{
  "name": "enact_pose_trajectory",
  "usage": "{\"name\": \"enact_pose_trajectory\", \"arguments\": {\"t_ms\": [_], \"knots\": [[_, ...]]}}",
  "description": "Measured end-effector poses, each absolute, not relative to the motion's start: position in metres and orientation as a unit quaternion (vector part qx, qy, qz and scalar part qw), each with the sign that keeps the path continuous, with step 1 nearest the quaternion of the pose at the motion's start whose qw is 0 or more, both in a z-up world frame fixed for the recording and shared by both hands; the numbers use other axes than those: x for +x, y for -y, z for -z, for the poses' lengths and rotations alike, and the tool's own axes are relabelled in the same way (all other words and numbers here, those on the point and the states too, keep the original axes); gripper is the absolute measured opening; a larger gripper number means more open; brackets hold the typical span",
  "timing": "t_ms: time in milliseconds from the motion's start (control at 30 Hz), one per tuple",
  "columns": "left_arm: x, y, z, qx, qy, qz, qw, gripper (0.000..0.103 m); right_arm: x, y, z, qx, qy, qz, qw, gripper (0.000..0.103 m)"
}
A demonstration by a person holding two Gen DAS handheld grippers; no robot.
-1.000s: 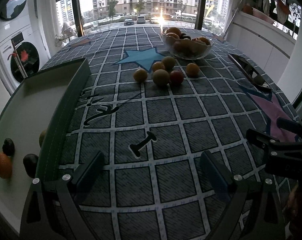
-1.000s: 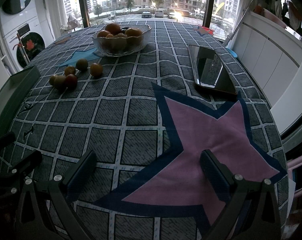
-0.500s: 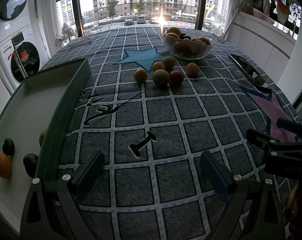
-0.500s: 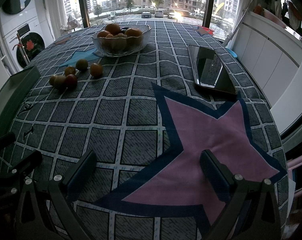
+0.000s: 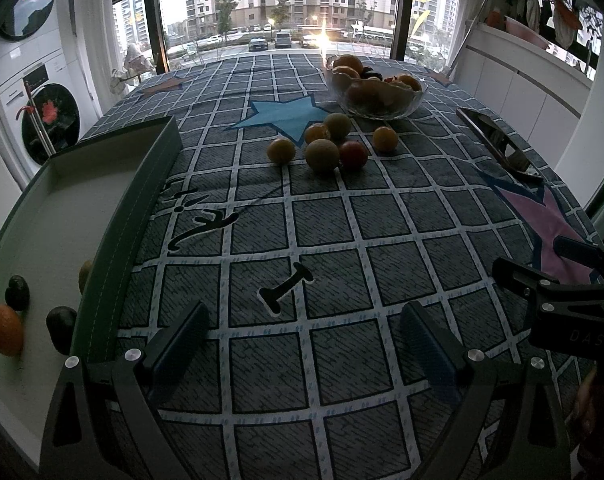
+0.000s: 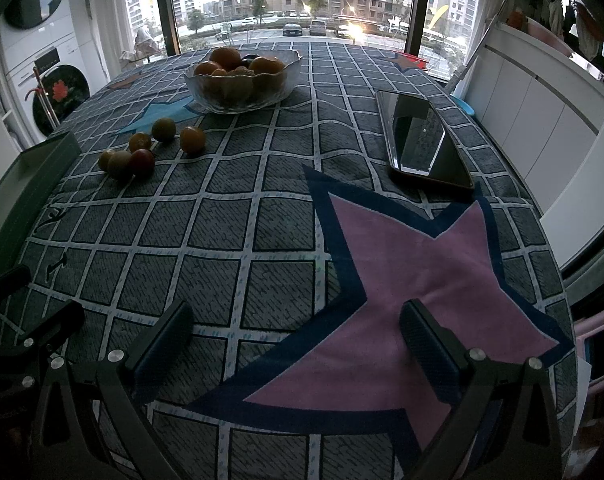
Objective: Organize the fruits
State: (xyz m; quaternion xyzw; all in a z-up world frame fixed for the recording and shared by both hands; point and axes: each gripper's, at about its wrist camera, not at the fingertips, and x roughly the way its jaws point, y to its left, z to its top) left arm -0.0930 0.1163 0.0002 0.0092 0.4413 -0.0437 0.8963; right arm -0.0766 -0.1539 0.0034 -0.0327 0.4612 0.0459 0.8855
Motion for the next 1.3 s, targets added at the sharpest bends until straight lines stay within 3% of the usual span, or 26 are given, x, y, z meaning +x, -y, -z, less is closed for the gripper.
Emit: {"name": "enact_pose_trajectory", "arguments": {"t_ms": [600,767,1300], "knots": [[-0.094,-0.116,-0.001,0.01,-0.441,0.05,0.896,0.097,-0.073,0.153,-0.005,-0.034,-0.476,-0.044,0.878,0.103],[-0.096,-0.119,-0.002,-0.003,-0.437,0.058,0.898,0.097,-0.05,0.149,-0.011,-0.017,-0.52,-0.062,0.852,0.103],[-0.043,-0.133,-0.009,-0.024,-0.467,0.002,0.884,0.097,0.046,0.105,-0.016,0.014,-0.502,-0.08,0.861,0.1]]}}
